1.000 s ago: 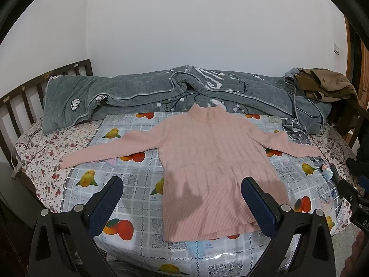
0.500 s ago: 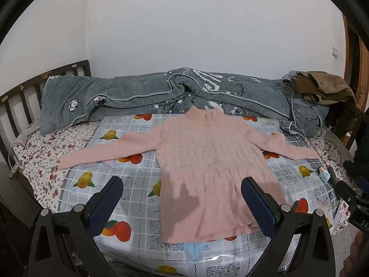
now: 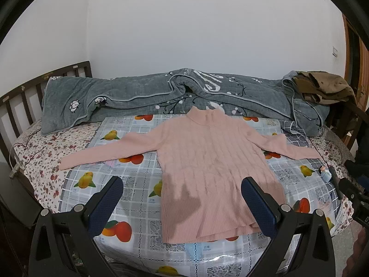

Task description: Fold small clothes

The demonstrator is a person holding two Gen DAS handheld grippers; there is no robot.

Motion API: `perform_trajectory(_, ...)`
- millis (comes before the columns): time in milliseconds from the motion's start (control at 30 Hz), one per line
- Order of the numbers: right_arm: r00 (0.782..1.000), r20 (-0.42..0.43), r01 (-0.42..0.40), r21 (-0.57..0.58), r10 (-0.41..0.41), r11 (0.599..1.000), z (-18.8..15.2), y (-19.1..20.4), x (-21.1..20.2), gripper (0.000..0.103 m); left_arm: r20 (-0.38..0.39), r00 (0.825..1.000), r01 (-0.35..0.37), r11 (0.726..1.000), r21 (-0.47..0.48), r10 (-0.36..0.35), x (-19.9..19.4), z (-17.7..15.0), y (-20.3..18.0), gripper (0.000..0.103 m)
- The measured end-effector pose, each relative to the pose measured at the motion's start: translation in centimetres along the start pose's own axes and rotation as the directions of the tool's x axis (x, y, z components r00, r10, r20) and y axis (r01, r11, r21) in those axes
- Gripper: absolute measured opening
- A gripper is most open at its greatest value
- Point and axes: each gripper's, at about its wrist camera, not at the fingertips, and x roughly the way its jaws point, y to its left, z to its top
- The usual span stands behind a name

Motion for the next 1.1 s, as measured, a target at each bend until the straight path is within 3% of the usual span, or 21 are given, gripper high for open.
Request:
perform_trajectory(633, 0.999, 0.017, 0.041, -0.045, -0.041, 0.998, -0.1, 1.2, 1.4, 0.103, -0.026, 0.998, 0.056, 0.998, -0.03, -0.057, 2.9, -0.8, 1.7, 0.103)
perform_trajectory(967, 0.999, -0.043, 0.029, -0.088, -0.033, 0.996, -0.6, 3.4, 6.8, 0.102, -0.078, 0.996, 0.037, 0.991, -0.132, -0.048, 9.4, -2.7, 6.5, 0.102)
perform_trajectory(1100, 0.993, -0.115, -0.03, -0.074, 0.022, 0.997, -1.1, 4.0, 10.5, 0.101, -0.158, 0.986, 0.013, 0.977, -0.214, -0.048, 14.1, -4.0, 10.4, 0.102)
